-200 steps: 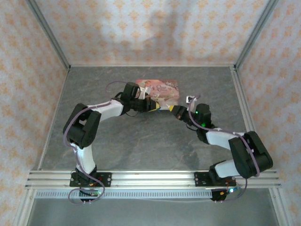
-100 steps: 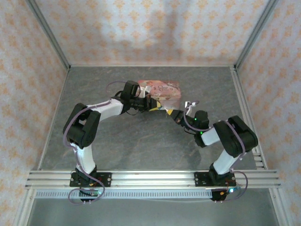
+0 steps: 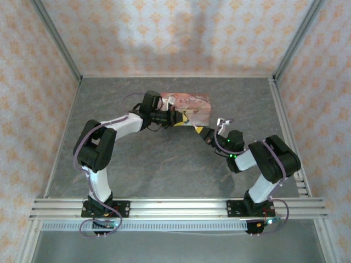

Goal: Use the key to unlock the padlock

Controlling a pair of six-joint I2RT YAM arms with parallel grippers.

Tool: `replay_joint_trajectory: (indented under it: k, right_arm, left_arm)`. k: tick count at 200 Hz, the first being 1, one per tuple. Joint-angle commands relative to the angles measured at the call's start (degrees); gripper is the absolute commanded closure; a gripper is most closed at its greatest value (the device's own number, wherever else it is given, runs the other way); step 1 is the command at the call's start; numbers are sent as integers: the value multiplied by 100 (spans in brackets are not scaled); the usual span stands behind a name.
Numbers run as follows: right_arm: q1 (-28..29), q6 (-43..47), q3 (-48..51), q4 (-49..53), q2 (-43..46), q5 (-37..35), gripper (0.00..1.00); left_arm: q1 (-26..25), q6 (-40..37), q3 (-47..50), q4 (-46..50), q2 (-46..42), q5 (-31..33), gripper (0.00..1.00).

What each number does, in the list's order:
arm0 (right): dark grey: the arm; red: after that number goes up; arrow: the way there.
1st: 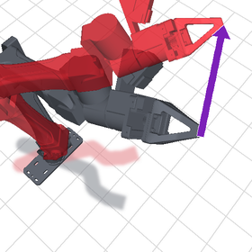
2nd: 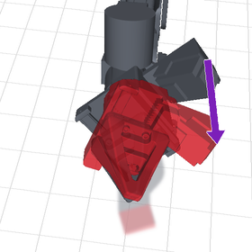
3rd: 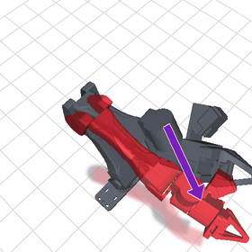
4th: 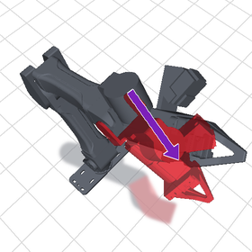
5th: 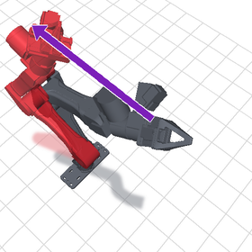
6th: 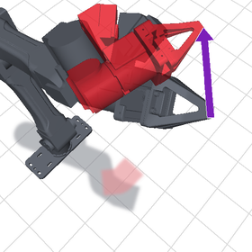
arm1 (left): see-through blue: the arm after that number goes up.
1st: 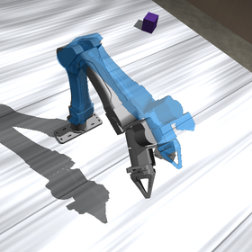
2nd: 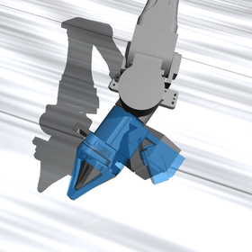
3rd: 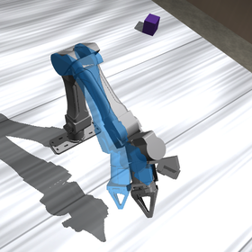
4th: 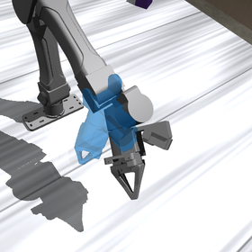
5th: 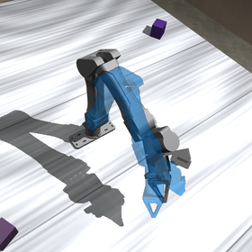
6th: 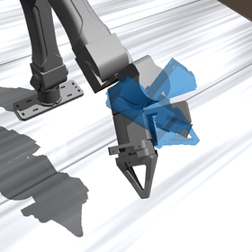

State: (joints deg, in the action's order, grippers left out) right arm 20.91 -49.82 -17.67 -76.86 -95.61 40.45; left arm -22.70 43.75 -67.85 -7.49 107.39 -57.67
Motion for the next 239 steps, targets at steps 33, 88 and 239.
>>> replay_joint_trajectory:
  k: [33, 88, 239]
  right_arm:
    - [369, -78, -271, -366, -92, -403, 100]
    - [407, -115, -465, -371, -290, -516, 100]
    - [413, -249, -829, -374, -556, -521, 100]
  left_arm:
    - [64, 293, -177, -569, 52, -279, 100]
    - [70, 367, -143, -666, 45, -297, 100]
    - [105, 503, -30, -950, 88, -337, 100]
